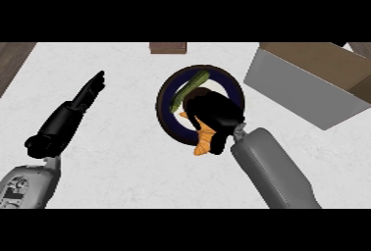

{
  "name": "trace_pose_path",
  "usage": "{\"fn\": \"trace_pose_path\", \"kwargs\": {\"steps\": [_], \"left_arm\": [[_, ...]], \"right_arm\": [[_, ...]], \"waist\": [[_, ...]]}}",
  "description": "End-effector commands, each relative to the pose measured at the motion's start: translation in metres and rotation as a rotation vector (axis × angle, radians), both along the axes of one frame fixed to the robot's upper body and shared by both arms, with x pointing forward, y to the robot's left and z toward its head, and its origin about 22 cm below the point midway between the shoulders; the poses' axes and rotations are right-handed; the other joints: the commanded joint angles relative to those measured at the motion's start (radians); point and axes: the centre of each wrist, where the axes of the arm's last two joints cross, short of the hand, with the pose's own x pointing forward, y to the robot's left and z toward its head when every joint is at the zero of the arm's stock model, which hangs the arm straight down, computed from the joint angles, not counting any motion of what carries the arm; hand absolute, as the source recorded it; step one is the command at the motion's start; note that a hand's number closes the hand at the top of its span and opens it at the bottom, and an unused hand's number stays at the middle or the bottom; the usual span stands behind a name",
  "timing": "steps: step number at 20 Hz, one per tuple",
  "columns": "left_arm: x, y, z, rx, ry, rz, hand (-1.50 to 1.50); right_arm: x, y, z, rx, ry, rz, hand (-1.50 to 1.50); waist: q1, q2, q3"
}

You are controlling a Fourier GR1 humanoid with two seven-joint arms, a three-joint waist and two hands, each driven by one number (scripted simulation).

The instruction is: Pick the croissant from the plate and place it in the cardboard box

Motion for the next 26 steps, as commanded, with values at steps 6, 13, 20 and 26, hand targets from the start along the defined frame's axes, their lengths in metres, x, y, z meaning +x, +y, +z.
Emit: {"fn": "trace_pose_path", "kwargs": {"steps": [6, 13, 20, 26], "left_arm": [[-0.002, 0.017, -0.007, -0.011, -0.006, 0.020, 0.00], [0.002, 0.011, -0.009, 0.015, 0.017, 0.002, 0.00], [0.008, -0.005, 0.000, 0.001, 0.011, 0.001, 0.00], [-0.007, -0.005, 0.003, -0.009, -0.008, -0.008, 0.00]], "right_arm": [[-0.025, 0.037, 0.097, 0.163, -0.248, -0.113, 1.50], [-0.024, 0.010, 0.147, 0.397, -0.283, -0.485, 1.50], [0.013, -0.043, 0.175, 0.480, -0.333, -0.735, 1.50], [0.063, -0.111, 0.183, 0.448, -0.356, -0.829, 1.50]], "waist": [[-0.012, 0.000, 0.002], [-0.021, -0.001, 0.002], [-0.009, 0.005, 0.002], [0.012, 0.009, 0.002]]}}
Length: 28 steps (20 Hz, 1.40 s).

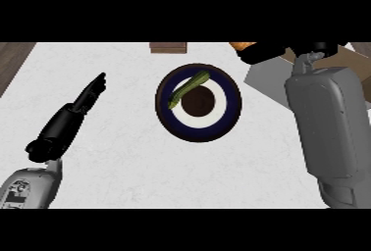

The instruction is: Pick the croissant from the plate and place it in the cardboard box

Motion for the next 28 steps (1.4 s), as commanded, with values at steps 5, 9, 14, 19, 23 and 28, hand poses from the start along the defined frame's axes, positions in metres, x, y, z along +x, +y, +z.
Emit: {"fn": "trace_pose_path", "kwargs": {"steps": [5, 9, 14, 19, 23, 28], "left_arm": [[0.008, -0.001, 0.010, -0.002, -0.012, 0.002, 0.00], [0.002, 0.004, -0.004, -0.003, -0.010, -0.004, 0.00], [0.005, 0.002, 0.000, 0.008, 0.003, -0.008, 0.00], [-0.001, 0.007, -0.002, -0.008, -0.028, -0.017, 0.00], [0.013, -0.006, 0.008, 0.011, -0.001, -0.011, 0.00], [0.009, -0.006, 0.001, -0.007, 0.013, 0.008, 0.00]], "right_arm": [[0.037, -0.083, -0.006, -0.161, 0.184, -0.070, 1.50], [0.046, -0.102, -0.032, -0.155, 0.423, -0.056, 1.50], [0.054, -0.141, -0.033, -0.201, 0.522, -0.003, 1.50], [0.057, -0.172, -0.035, -0.230, 0.671, 0.003, -1.50], [0.060, -0.170, -0.037, -0.183, 0.681, 0.181, -1.50], [0.056, -0.182, -0.044, 0.116, 0.389, 0.285, -1.50]], "waist": [[0.002, 0.004, 0.000], [0.006, 0.006, 0.000], [0.009, 0.006, 0.000], [0.024, 0.009, 0.000], [0.013, 0.007, 0.001], [0.000, 0.006, 0.003]]}}
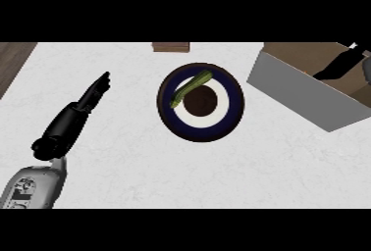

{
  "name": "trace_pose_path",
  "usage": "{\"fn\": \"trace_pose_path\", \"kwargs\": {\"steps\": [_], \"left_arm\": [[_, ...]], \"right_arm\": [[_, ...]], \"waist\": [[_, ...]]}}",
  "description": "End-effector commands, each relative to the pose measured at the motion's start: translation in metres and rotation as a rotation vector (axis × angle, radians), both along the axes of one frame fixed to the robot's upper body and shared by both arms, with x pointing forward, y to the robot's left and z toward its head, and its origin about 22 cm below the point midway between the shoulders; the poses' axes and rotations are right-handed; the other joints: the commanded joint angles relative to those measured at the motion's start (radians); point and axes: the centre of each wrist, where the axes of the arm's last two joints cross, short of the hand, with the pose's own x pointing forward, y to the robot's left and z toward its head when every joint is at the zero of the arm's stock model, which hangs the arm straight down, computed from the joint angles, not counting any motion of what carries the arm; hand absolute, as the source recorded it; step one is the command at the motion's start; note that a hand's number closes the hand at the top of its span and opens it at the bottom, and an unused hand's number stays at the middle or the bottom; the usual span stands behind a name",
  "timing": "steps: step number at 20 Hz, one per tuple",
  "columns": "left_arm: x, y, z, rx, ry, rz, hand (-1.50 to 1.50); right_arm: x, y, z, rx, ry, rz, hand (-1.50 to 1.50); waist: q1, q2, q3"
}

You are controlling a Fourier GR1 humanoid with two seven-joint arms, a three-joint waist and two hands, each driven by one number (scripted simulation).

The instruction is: Pick the croissant from the plate and place it in the cardboard box

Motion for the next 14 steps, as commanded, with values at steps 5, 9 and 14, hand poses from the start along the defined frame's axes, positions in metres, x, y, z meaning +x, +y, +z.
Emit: {"fn": "trace_pose_path", "kwargs": {"steps": [5, 9, 14], "left_arm": [[0.001, 0.001, 0.003, 0.001, -0.016, 0.012, 0.00], [0.002, 0.008, -0.005, 0.018, -0.014, 0.000, 0.00], [0.004, -0.012, 0.012, -0.011, -0.030, -0.026, 0.00]], "right_arm": [[-0.005, -0.036, 0.001, 0.780, -0.256, -0.139, -1.50], [-0.006, -0.048, 0.011, 0.947, -0.232, -0.251, -1.50], [-0.026, -0.090, 0.010, 0.979, -0.330, -0.366, -1.50]], "waist": [[-0.014, 0.001, 0.004], [-0.003, 0.003, 0.000], [0.027, 0.012, 0.002]]}}
